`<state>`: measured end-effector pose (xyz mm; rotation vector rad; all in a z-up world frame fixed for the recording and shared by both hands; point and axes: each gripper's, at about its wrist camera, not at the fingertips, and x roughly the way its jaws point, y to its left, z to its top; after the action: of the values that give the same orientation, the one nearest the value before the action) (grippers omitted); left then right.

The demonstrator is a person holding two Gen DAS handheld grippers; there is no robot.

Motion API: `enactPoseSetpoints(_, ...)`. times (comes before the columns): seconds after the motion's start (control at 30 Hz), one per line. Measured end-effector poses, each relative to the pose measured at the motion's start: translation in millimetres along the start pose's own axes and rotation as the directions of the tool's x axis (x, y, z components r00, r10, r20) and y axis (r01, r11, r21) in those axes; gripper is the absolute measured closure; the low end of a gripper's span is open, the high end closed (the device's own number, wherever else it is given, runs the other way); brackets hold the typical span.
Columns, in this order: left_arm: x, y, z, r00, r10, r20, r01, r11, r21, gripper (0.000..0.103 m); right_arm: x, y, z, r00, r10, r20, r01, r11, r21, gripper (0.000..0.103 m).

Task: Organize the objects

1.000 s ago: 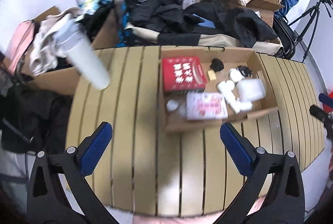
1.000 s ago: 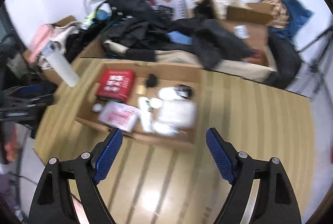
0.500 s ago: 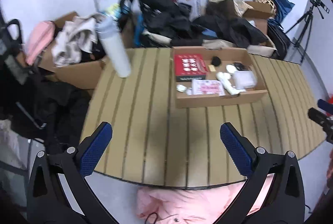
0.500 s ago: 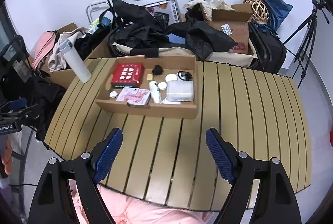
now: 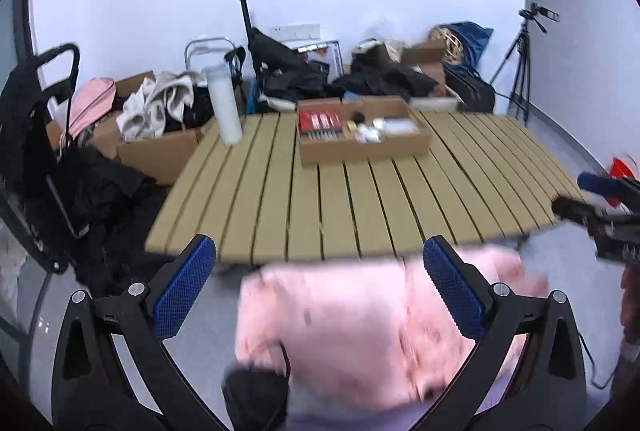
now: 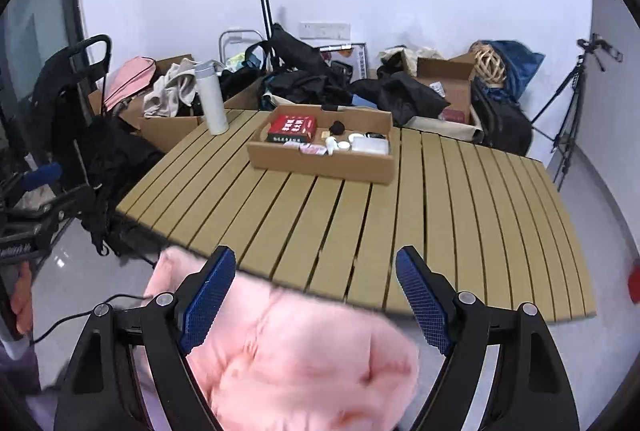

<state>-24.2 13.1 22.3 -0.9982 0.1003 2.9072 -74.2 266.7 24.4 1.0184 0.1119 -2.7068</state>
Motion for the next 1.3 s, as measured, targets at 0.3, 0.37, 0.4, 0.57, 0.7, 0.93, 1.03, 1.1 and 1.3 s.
enactPoseSetpoints(0.3, -34.0, -11.4, -39.4, 0.999, 0.012, 0.044, -0.013, 1.000, 0.021, 0.000, -19.0, 40.6, -65.9, 1.000, 0.007, 0.016, -0.008, 0.999, 0.045, 0.018)
enactPoseSetpoints(0.37, -33.4, -9.6, -41.4, 0.999, 0.027, 0.038, -0.027, 1.000, 0.014, 0.000, -19.7, 45.3, -65.4, 1.000, 0.012, 0.023, -0.013, 1.000, 0.027, 0.018)
enactPoseSetpoints(0.4, -31.8, -9.0, -43.5, 0.999, 0.026, 0.025, -0.026, 1.000, 0.008, 0.000, -19.4, 46.3, -67.7, 1.000, 0.006, 0.020, -0.007, 1.000, 0.022, 0.018)
enactPoseSetpoints(0.57, -30.9, -7.6, -48.2, 1.000, 0.010, 0.010, -0.010, 1.000, -0.006, 0.000, -13.9, 41.1, -72.1, 1.000, 0.014, -0.006, -0.013, 0.999, 0.045, 0.018)
enactPoseSetpoints(0.7, -32.6, -7.6, -48.2, 1.000, 0.010, 0.014, -0.009, 1.000, -0.010, 0.000, -11.3, 32.5, -73.8, 0.999, 0.027, -0.020, -0.025, 0.996, 0.084, 0.018)
enactPoseSetpoints(0.93, -32.5, -7.2, -47.7, 1.000, 0.013, 0.017, -0.013, 1.000, -0.009, 0.000, -14.8, 34.6, -76.0, 1.000, 0.005, -0.018, -0.003, 0.997, 0.078, 0.017)
enactPoseSetpoints(1.03, -32.6, -8.0, -47.6, 1.000, 0.013, 0.017, -0.013, 1.000, -0.009, 0.000, -16.5, 35.8, -76.1, 1.000, 0.003, -0.012, -0.002, 0.997, 0.073, 0.017)
enactPoseSetpoints(1.1, -33.3, -9.0, -47.5, 1.000, 0.010, 0.018, -0.010, 1.000, -0.008, 0.000, -15.9, 35.2, -76.0, 1.000, 0.005, -0.014, -0.004, 0.997, 0.072, 0.018)
enactPoseSetpoints(1.3, -34.1, -11.5, -47.3, 1.000, 0.004, 0.021, -0.004, 1.000, 0.002, 0.000, -14.4, 35.4, -76.5, 1.000, 0.007, -0.019, -0.006, 0.998, 0.070, 0.018)
